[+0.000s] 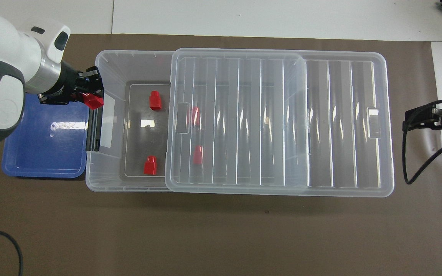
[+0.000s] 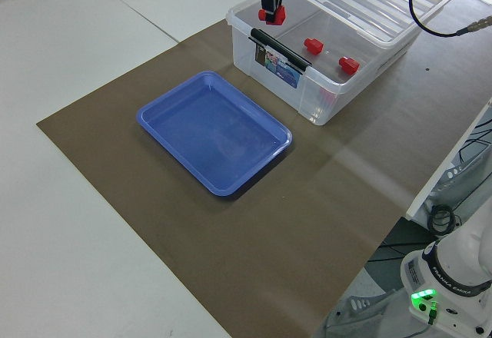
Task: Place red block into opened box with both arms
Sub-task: 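Lift the red block with the left gripper and carry it over the box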
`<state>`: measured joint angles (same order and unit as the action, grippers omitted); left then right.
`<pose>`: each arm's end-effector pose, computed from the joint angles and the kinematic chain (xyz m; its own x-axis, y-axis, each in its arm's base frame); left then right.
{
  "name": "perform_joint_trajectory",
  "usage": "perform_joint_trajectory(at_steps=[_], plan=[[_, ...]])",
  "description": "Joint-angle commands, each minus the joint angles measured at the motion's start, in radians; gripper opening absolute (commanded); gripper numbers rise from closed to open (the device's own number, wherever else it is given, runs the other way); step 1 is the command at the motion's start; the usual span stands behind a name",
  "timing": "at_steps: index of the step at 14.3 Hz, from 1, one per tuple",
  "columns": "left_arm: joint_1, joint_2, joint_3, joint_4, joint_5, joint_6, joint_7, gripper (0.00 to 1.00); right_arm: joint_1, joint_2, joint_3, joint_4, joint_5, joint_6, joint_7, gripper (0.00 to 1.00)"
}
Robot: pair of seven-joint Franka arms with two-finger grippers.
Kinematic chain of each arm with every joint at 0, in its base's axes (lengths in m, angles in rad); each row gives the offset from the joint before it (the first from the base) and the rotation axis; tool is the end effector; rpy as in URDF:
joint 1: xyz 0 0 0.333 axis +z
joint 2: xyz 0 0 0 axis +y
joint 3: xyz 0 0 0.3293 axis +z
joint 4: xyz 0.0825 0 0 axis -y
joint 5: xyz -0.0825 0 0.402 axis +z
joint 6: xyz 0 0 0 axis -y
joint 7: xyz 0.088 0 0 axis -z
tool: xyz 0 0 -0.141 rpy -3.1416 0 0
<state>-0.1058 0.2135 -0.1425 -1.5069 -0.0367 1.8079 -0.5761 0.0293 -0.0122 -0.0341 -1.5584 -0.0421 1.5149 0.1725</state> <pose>0.6405 -0.1586 0.5277 0.9416 0.3345 0.0385 0.3292 -0.9385 0.1041 0.5618 -0.0089 0.6121 0.9837 -0.1785 -0.0236 -0.1773 -0.9831 0.0464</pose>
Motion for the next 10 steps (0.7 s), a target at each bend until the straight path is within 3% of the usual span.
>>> perform_joint_trajectory(at_steps=[1,7,10], plan=[[-0.053,0.009,0.014,-0.016,-0.006,0.083,-0.077,0.00,-0.022,0.006,0.006,0.012,0.030,-0.004,-0.033,1.00],[-0.103,0.007,0.015,-0.116,0.009,0.201,-0.091,0.00,-0.028,0.006,0.006,0.011,0.030,-0.002,-0.033,1.00],[-0.121,0.032,0.015,-0.147,0.075,0.266,-0.091,0.00,-0.029,0.006,0.006,0.011,0.030,-0.002,-0.042,1.00]])
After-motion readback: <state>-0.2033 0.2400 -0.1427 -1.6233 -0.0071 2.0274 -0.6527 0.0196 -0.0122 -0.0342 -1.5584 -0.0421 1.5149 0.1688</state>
